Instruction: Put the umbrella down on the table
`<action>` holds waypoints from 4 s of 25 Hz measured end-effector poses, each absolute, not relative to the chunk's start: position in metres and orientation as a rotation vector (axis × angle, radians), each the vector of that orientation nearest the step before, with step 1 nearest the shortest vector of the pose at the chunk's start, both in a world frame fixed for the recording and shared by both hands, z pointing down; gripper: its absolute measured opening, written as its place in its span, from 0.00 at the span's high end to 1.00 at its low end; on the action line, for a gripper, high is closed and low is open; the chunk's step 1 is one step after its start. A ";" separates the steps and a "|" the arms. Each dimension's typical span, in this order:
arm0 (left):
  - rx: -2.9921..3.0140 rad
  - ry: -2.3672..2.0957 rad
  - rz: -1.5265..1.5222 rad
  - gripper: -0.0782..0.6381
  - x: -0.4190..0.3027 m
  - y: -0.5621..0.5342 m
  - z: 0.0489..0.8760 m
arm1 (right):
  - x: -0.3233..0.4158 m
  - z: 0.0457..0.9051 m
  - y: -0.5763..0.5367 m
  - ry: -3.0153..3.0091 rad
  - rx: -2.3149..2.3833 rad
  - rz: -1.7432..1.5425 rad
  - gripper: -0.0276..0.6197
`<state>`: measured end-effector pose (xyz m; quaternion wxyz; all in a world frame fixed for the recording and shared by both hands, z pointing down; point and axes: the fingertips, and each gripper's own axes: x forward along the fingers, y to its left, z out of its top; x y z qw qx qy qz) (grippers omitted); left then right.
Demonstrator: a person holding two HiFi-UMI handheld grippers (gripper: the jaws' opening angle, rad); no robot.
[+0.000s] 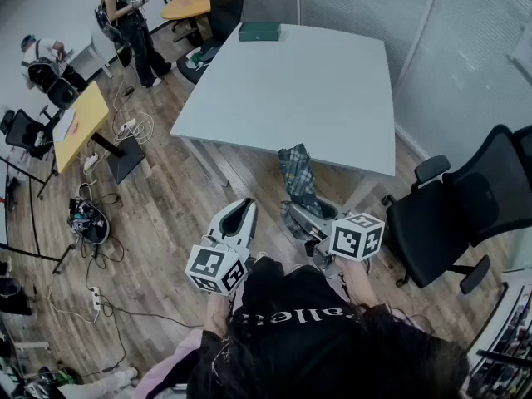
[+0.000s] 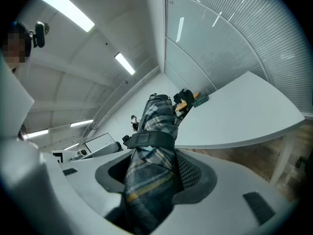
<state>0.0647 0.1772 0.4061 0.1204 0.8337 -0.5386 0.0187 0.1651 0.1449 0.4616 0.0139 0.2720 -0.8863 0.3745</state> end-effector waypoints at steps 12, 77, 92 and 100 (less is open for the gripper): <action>2.420 -1.582 0.038 0.85 0.067 0.180 0.405 | 0.168 0.463 0.141 -2.766 0.856 1.182 0.60; 2.506 -1.241 0.007 0.85 -0.179 -0.143 0.440 | -0.032 0.490 -0.236 -2.458 1.232 0.850 0.60; 2.411 -1.382 0.067 0.85 -0.196 -0.253 0.449 | -0.026 0.576 -0.419 -2.275 1.077 0.666 0.60; 2.338 -1.393 0.143 0.85 -0.195 -0.278 0.465 | -0.023 0.654 -0.483 -2.133 1.035 0.705 0.60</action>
